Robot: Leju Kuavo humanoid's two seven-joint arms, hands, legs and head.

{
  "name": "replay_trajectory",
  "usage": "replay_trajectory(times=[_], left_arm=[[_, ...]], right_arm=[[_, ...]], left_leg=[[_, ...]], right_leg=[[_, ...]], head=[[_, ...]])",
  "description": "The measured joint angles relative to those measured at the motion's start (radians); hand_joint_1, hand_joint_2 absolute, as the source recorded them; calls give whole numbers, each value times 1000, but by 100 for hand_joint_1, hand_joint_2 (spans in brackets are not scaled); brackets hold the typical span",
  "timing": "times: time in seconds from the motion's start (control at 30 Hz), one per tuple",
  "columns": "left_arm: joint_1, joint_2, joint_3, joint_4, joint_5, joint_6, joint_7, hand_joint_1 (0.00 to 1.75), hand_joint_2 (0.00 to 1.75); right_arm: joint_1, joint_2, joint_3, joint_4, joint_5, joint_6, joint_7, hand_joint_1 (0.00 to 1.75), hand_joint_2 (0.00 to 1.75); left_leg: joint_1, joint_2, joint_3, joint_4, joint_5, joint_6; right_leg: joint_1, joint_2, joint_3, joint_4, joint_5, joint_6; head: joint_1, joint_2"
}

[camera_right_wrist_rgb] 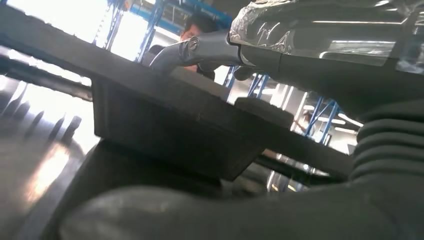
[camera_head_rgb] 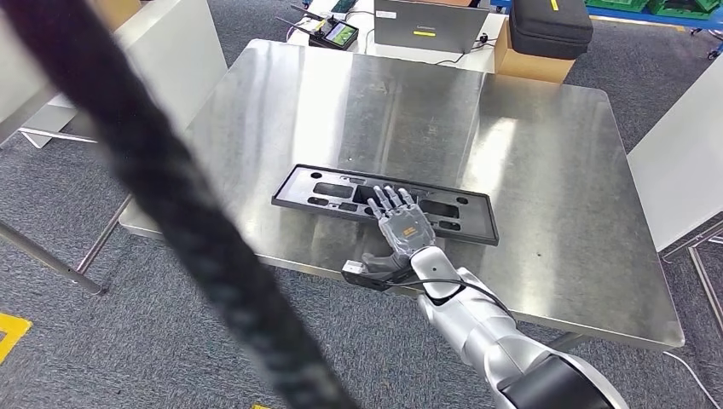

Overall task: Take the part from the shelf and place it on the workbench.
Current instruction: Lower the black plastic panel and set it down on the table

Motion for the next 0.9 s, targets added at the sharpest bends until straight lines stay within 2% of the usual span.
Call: replay_trajectory(times=[0.27, 0.43, 0.67, 0.73, 0.8, 0.9], left_arm=[[0, 2, 14, 0, 6, -4, -1, 0, 0], [0, 2, 19, 0, 7, -5, -2, 0, 0], [0, 2, 24, 0, 7, -5, -2, 0, 0], [0, 2, 24, 0, 7, -5, -2, 0, 0], [0, 2, 24, 0, 4, -4, -2, 0, 0], [1, 2, 24, 0, -8, -3, -3, 0, 0]], right_arm=[[0, 10, -39, 14, -47, 14, -45, 0, 0], [3, 15, -74, -1, -84, -31, -80, 0, 0], [5, 18, -100, -20, -103, -48, -100, 0, 0], [12, 18, -111, -37, -129, -86, -123, 0, 0], [36, 18, -129, -95, -164, -145, -156, 0, 0], [136, 17, -182, -353, -227, -201, -251, 0, 0]], left_leg=[[0, 0, 0, 0, 0, 0], [0, 1, 0, 0, 0, 0], [0, 0, 0, 0, 0, 0], [0, 0, 0, 0, 0, 0], [0, 0, 0, 0, 0, 0], [0, -1, 0, 0, 0, 0]], right_leg=[[0, 0, 0, 0, 0, 0], [0, 0, 0, 0, 0, 0], [0, 0, 0, 0, 0, 0], [0, 0, 0, 0, 0, 0], [0, 0, 0, 0, 0, 0], [0, -1, 0, 0, 0, 0]], head=[[0, 0], [0, 0], [0, 0], [0, 0], [0, 0], [0, 0]])
